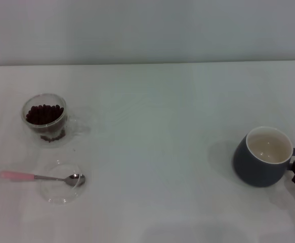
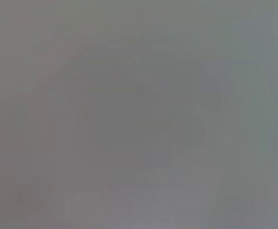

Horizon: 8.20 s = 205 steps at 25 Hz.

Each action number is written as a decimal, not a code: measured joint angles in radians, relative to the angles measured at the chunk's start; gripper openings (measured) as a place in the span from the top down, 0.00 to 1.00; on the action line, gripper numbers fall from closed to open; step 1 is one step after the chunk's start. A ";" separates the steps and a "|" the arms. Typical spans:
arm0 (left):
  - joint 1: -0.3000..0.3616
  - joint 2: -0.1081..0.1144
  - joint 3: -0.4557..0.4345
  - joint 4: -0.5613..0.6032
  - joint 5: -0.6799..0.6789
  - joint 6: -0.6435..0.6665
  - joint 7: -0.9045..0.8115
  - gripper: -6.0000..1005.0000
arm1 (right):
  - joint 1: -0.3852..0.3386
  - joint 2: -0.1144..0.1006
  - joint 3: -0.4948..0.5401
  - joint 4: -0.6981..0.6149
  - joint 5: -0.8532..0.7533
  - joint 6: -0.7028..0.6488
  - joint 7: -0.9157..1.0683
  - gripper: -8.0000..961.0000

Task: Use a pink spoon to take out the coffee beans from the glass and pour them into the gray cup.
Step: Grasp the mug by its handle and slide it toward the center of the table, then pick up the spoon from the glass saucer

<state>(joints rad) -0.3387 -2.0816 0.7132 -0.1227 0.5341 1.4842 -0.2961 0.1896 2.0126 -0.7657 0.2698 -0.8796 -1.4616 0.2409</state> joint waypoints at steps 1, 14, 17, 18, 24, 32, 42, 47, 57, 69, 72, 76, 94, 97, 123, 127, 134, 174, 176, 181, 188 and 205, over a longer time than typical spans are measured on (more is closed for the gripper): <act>0.000 0.000 0.000 0.000 0.000 0.000 0.000 0.14 | 0.005 0.000 0.001 -0.010 0.001 0.013 0.000 0.12; 0.000 0.000 -0.002 0.000 -0.003 0.000 -0.017 0.14 | 0.046 0.002 0.002 -0.037 0.001 0.074 0.000 0.12; 0.000 0.000 -0.002 0.000 -0.003 0.001 -0.017 0.14 | 0.057 0.002 0.002 -0.041 0.001 0.085 0.000 0.12; 0.000 0.000 -0.002 0.000 -0.003 0.001 -0.017 0.14 | 0.059 0.002 0.002 -0.044 0.001 0.088 0.001 0.12; 0.002 0.000 -0.001 0.000 -0.004 0.005 -0.017 0.14 | 0.061 0.002 0.014 -0.058 0.000 0.107 0.005 0.13; 0.004 0.001 -0.001 0.000 -0.005 0.005 -0.017 0.14 | 0.080 0.002 0.025 -0.063 0.000 0.126 0.007 0.16; 0.010 0.002 -0.001 0.000 -0.007 0.007 -0.017 0.14 | 0.087 0.003 0.042 -0.055 -0.006 0.137 0.012 0.30; 0.010 0.002 -0.001 0.000 -0.007 0.008 -0.017 0.14 | 0.086 0.002 0.029 -0.054 -0.027 0.133 0.062 0.39; 0.010 0.002 -0.002 0.010 -0.005 0.010 -0.017 0.14 | 0.089 0.003 0.029 -0.056 -0.063 0.100 0.076 0.58; 0.008 -0.002 0.000 0.011 0.001 0.010 -0.022 0.14 | 0.159 0.009 0.037 -0.049 -0.167 0.092 0.077 0.80; 0.010 -0.002 0.001 0.009 0.001 0.010 -0.033 0.14 | 0.169 0.011 0.038 -0.047 -0.191 0.094 0.077 0.80; 0.010 -0.001 0.004 0.006 0.003 0.010 -0.036 0.14 | 0.192 0.014 0.044 -0.017 -0.235 0.097 0.077 0.81; 0.010 -0.001 0.006 0.005 0.007 0.007 -0.037 0.14 | 0.216 0.015 0.573 0.059 -0.915 0.238 0.058 0.81; 0.010 -0.001 0.006 0.005 0.007 0.006 -0.037 0.14 | 0.225 0.015 0.642 0.075 -0.988 0.285 0.044 0.81; 0.005 0.002 0.002 0.015 0.000 0.002 -0.036 0.14 | 0.244 0.003 0.666 0.079 -1.065 0.335 0.036 0.67; 0.011 0.002 0.002 0.027 0.000 0.002 -0.036 0.14 | 0.228 -0.001 0.665 0.060 -1.065 0.325 0.074 0.55; 0.011 0.002 0.005 0.028 0.005 0.002 -0.036 0.14 | 0.184 -0.006 0.642 0.033 -1.066 0.260 0.112 0.28; 0.138 0.004 0.370 0.062 0.011 -0.086 -0.700 0.14 | 0.164 -0.001 0.587 -0.205 -0.427 0.004 0.108 0.09; 0.111 0.002 0.435 0.054 0.011 -0.120 -0.713 0.14 | 0.170 -0.002 0.586 -0.205 -0.429 0.010 0.107 0.09; 0.101 -0.001 0.449 0.051 0.023 -0.129 -0.727 0.14 | 0.165 -0.002 0.586 -0.205 -0.428 0.011 0.107 0.09; 0.092 0.000 0.451 0.051 0.094 -0.134 -0.796 0.14 | 0.161 -0.002 0.587 -0.200 -0.425 0.011 0.107 0.09; 0.069 0.007 0.451 0.065 0.167 -0.190 -0.978 0.14 | 0.155 -0.002 0.577 -0.201 -0.430 0.011 0.107 0.09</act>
<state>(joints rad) -0.2692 -2.0744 1.1640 -0.0580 0.7012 1.2939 -1.2741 0.3449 2.0110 -0.1883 0.0691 -1.3094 -1.4507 0.3481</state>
